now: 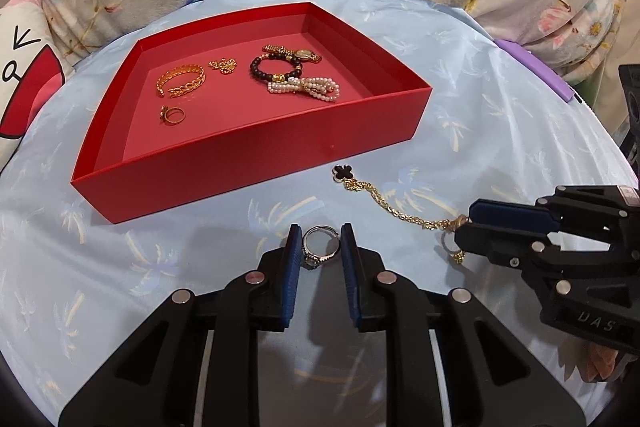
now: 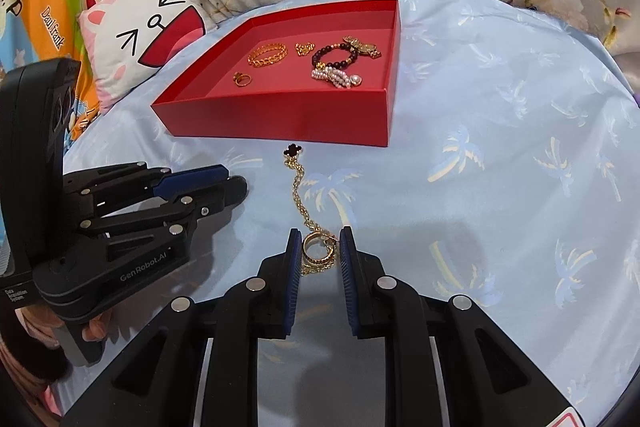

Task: Organize jewelry
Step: 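Carry the ring and clover chain over the red tray and lower them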

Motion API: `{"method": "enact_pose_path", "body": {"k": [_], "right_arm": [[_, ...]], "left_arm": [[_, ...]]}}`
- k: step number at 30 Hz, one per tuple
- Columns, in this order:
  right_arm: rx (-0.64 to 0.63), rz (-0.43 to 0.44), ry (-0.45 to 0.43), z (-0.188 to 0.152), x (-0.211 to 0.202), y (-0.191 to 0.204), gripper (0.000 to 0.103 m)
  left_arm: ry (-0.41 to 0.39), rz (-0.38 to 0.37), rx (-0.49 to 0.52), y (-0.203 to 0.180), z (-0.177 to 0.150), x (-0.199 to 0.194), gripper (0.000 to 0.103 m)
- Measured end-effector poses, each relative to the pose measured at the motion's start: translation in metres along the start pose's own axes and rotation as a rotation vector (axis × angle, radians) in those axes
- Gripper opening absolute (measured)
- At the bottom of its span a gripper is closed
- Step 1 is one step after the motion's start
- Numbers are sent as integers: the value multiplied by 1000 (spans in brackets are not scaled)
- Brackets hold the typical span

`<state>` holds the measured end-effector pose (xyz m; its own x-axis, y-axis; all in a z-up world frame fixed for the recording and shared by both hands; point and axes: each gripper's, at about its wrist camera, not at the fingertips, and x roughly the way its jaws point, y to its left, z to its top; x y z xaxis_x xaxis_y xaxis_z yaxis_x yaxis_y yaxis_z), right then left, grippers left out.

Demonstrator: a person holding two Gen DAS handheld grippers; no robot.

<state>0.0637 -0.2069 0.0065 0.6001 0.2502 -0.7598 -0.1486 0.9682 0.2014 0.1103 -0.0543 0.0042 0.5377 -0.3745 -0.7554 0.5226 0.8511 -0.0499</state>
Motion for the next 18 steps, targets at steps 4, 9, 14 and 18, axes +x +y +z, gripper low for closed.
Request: {"method": "enact_pose_path", "body": {"k": [4, 9, 14, 18], "right_arm": [[-5, 10, -29, 6, -12, 1, 18], [-14, 15, -103, 28, -42, 1, 18], [-25, 2, -160, 52, -62, -2, 18], [-39, 4, -202, 76, -76, -1, 18]], "left_arm": [[-14, -7, -11, 3, 2, -11, 19], [-52, -18, -26, 10, 13, -34, 19], [-104, 3, -23, 19, 30, -55, 19], [-139, 10, -53, 36, 49, -67, 19]]}}
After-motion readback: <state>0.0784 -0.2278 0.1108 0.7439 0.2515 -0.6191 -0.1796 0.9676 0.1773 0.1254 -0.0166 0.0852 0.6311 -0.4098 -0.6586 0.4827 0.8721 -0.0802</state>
